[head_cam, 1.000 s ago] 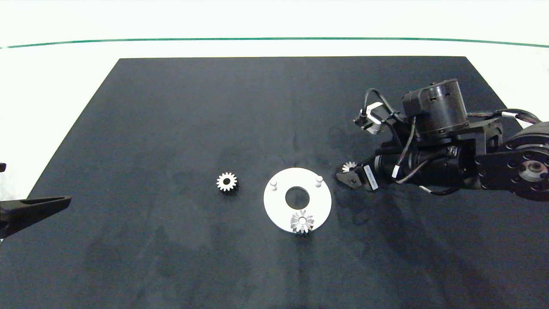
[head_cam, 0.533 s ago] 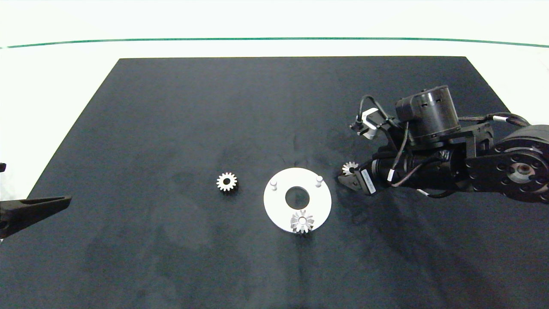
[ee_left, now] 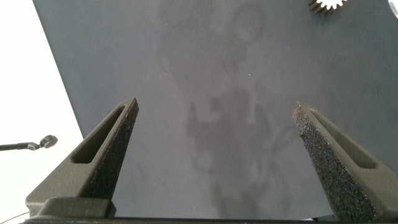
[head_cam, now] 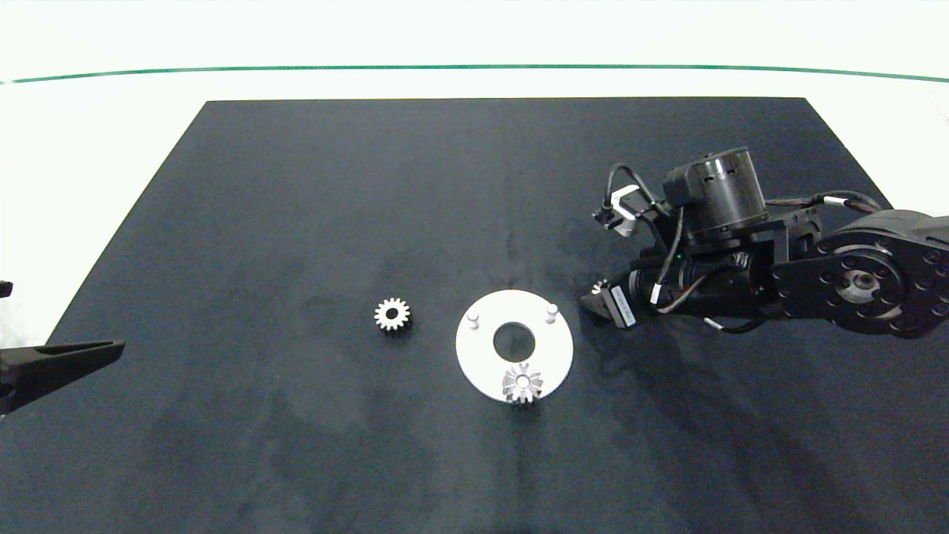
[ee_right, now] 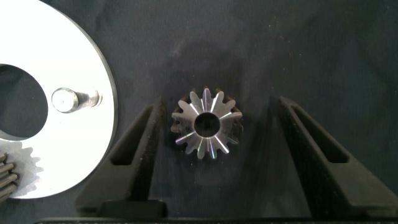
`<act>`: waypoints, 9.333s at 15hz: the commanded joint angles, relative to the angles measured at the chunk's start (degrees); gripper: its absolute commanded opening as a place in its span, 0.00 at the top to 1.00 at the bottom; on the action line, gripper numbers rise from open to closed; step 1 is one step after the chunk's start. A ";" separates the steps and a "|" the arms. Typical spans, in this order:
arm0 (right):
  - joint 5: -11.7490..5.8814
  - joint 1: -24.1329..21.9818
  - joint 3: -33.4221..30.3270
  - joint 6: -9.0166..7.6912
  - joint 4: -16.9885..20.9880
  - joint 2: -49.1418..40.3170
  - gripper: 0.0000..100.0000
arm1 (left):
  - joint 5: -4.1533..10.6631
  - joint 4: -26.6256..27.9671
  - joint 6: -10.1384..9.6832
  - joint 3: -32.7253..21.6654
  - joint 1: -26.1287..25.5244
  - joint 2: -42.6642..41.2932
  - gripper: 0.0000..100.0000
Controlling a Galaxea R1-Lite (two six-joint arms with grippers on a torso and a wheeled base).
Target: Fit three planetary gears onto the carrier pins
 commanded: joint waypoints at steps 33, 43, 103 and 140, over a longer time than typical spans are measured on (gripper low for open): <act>-0.25 10.93 -4.96 -0.15 7.69 -1.23 0.66 | 0.03 0.10 0.09 -0.05 -0.06 -0.38 0.00; -0.17 10.76 -5.49 0.20 6.02 1.49 0.66 | 0.03 0.19 0.09 0.04 -0.15 -0.29 0.00; -14.40 -0.32 15.96 7.67 10.06 -37.53 0.00 | 3.98 -13.70 -6.15 -4.27 -26.25 35.30 0.00; -14.14 -0.05 16.04 7.67 9.80 -37.09 0.00 | -1.82 -26.36 0.53 -5.24 -22.39 42.60 0.38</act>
